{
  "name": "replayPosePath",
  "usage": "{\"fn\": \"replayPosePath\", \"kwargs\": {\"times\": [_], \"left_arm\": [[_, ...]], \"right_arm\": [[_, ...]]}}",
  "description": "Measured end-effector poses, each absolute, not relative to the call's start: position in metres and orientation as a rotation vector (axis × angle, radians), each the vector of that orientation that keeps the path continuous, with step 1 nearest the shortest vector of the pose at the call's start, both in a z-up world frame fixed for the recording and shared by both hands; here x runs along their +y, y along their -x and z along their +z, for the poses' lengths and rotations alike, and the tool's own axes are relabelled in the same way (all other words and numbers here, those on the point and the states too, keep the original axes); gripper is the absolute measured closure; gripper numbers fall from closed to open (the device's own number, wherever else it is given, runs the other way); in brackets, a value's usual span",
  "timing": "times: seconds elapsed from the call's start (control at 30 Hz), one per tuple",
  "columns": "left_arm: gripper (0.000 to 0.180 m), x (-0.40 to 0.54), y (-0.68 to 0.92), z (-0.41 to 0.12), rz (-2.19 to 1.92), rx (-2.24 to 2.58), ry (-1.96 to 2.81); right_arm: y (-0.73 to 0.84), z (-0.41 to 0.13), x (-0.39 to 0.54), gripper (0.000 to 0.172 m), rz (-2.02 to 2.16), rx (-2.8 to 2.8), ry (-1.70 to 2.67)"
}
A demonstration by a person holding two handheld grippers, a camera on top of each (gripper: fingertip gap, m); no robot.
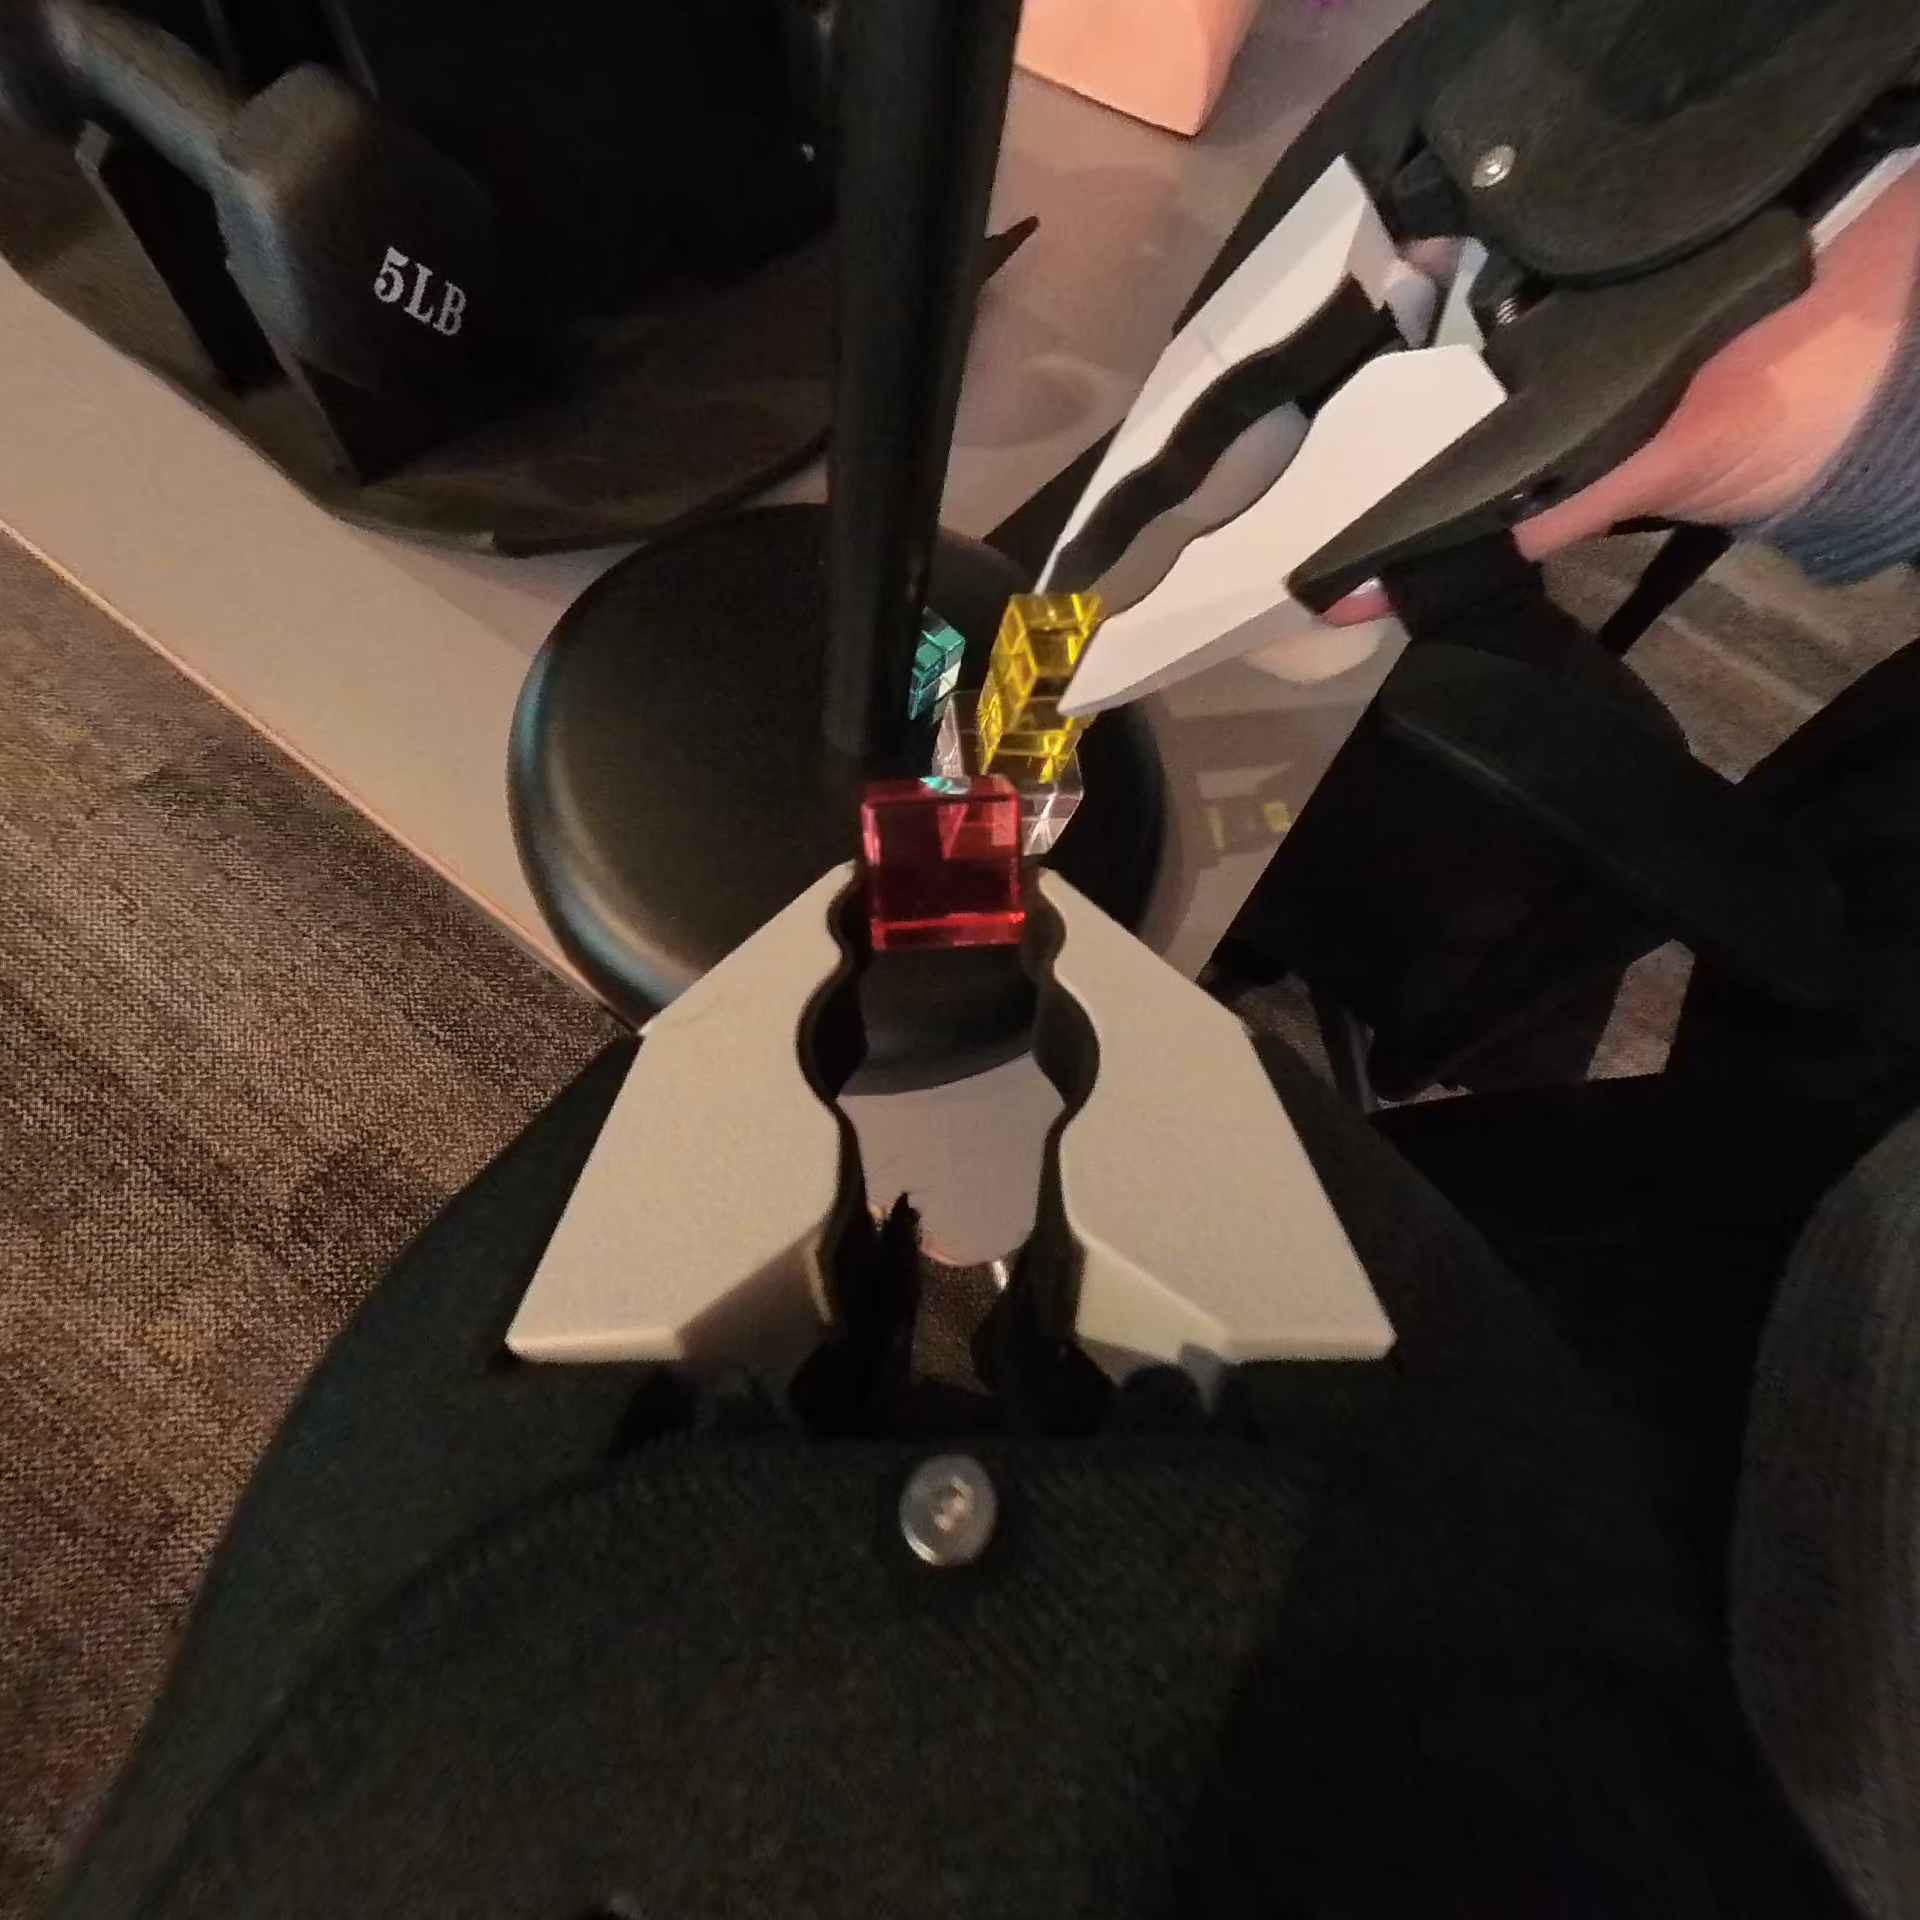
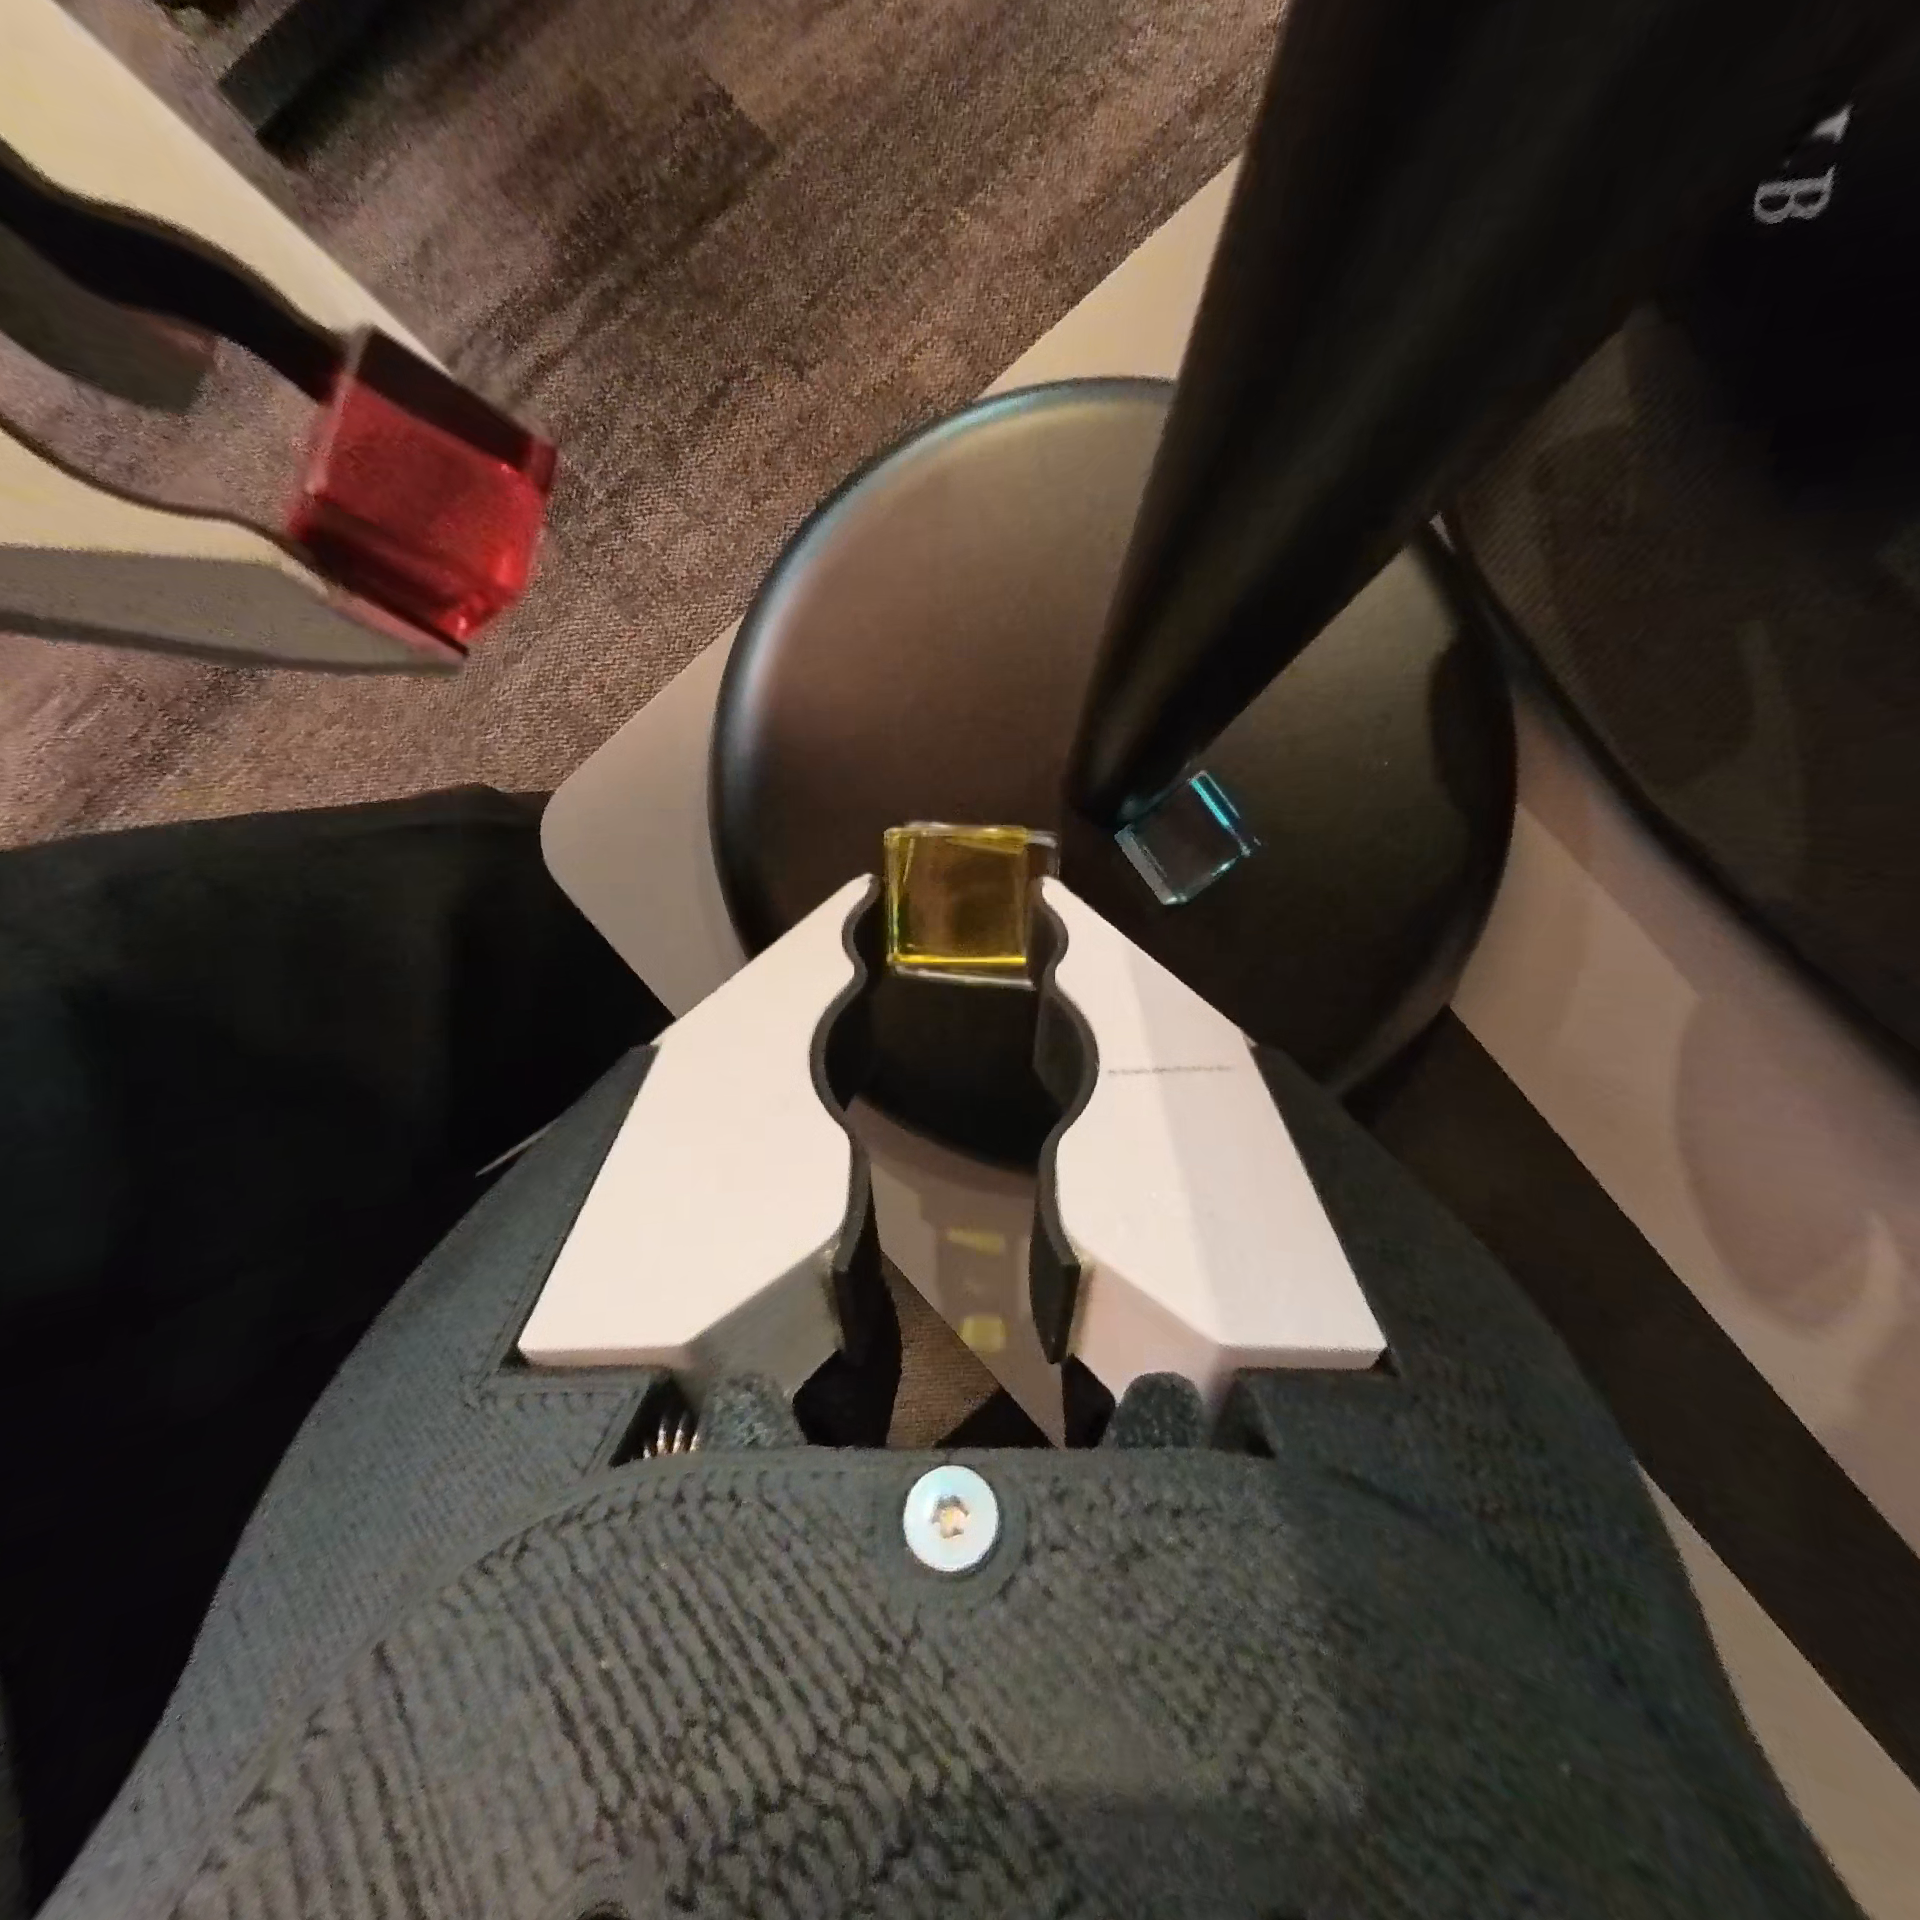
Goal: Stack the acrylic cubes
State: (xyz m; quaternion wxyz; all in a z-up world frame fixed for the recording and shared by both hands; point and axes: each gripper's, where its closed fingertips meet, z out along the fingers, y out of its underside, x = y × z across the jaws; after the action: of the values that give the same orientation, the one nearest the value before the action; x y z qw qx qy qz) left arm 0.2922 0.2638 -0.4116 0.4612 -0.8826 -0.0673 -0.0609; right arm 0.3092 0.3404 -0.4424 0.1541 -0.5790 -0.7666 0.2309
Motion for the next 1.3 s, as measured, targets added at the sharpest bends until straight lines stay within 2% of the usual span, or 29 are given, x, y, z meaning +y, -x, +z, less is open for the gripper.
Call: {"fn": "replayPosePath", "kwargs": {"times": [0.2, 0.23, 0.33, 0.67, 1.2, 1.23, 1.27, 1.3], "left_arm": [[0.153, 0.282, -0.302, -0.404, -0.197, -0.154, 2.160], [0.153, 0.287, -0.305, -0.402, -0.214, -0.152, 2.158], [0.153, 0.304, -0.315, -0.400, -0.270, -0.137, 2.169], [0.153, 0.338, -0.321, -0.415, -0.221, -0.054, 2.382], [0.153, 0.346, -0.323, -0.428, -0.154, 0.045, 2.527], [0.141, 0.345, -0.323, -0.427, -0.160, 0.044, 2.519], [0.121, 0.344, -0.324, -0.424, -0.166, 0.035, 2.498], [0.112, 0.341, -0.326, -0.417, -0.187, 0.022, 2.464]], "right_arm": [[-0.308, -0.442, 0.341, 0.146, 0.698, -2.150, 1.705], [-0.310, -0.441, 0.342, 0.133, 0.703, -2.136, 1.715], [-0.320, -0.431, 0.346, 0.117, 0.767, -2.068, 1.751], [-0.360, -0.423, 0.386, 0.117, 0.896, -1.842, 1.926], [-0.329, -0.432, 0.401, 0.117, 1.055, -1.828, 1.839], [-0.324, -0.433, 0.403, 0.117, 1.076, -1.837, 1.815], [-0.318, -0.434, 0.405, 0.117, 1.099, -1.845, 1.786], [-0.312, -0.436, 0.407, 0.117, 1.117, -1.861, 1.749]]}}
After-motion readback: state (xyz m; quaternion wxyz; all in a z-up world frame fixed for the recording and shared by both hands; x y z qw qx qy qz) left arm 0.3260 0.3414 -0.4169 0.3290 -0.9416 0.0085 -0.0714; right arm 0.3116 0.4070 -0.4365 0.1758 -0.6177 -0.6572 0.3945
